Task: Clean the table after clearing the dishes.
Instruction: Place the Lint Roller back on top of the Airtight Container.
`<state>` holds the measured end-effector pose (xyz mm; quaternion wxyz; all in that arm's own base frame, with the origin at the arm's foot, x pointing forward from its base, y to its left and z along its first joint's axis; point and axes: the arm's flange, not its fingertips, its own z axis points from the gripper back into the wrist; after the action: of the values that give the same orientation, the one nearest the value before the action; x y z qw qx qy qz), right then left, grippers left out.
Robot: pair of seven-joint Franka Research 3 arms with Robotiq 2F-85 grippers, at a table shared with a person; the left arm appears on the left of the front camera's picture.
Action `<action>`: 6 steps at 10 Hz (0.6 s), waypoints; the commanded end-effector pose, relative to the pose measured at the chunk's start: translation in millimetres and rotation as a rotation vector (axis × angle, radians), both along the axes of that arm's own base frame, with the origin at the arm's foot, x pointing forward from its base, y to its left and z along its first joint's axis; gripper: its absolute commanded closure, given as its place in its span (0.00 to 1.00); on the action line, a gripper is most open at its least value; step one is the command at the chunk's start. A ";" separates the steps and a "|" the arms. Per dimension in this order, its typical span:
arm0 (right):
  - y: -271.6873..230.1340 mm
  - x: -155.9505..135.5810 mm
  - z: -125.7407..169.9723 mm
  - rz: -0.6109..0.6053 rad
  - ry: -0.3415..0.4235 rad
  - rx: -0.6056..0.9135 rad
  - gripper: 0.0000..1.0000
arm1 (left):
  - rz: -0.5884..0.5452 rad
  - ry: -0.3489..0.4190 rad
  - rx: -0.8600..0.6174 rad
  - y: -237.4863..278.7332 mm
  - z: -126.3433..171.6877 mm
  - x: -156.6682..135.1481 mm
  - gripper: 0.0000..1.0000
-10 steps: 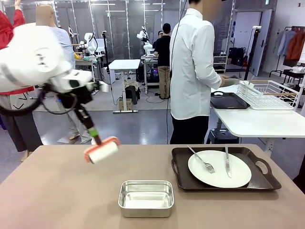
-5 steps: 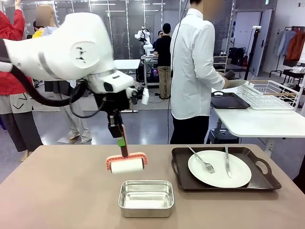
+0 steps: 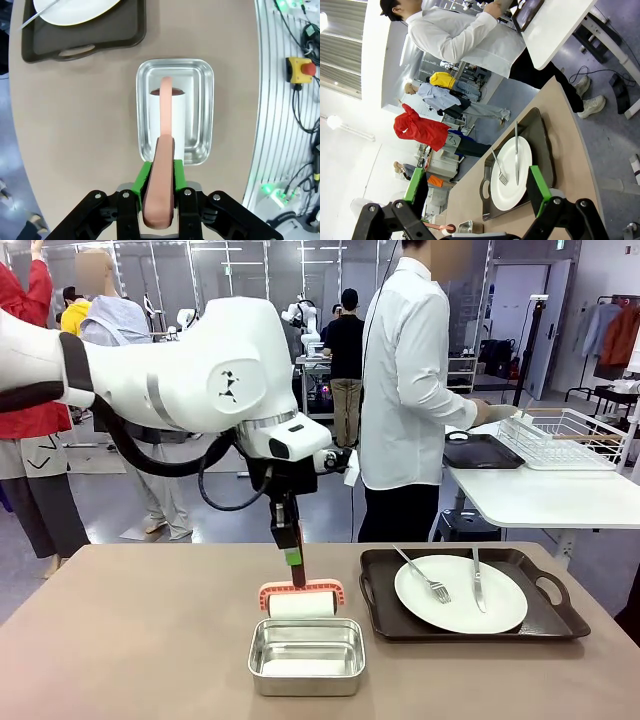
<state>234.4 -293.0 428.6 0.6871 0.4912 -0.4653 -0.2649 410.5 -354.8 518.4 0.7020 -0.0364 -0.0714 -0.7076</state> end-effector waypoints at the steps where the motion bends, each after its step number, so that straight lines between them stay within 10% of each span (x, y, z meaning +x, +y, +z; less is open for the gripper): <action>1: -0.2 -0.9 4.2 -0.008 -0.015 0.009 0.00 | 0.014 -0.019 0.034 -8.7 -17.4 6.6 0.78; 6: -0.2 -0.9 4.2 -0.008 -0.015 0.009 0.00 | 0.020 -0.024 0.058 -12.0 -72.6 25.4 0.78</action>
<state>234.4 -293.0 428.6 0.6871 0.4912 -0.4653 -0.2649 435.0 -367.8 451.7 0.7036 -0.0343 -0.0486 -0.7081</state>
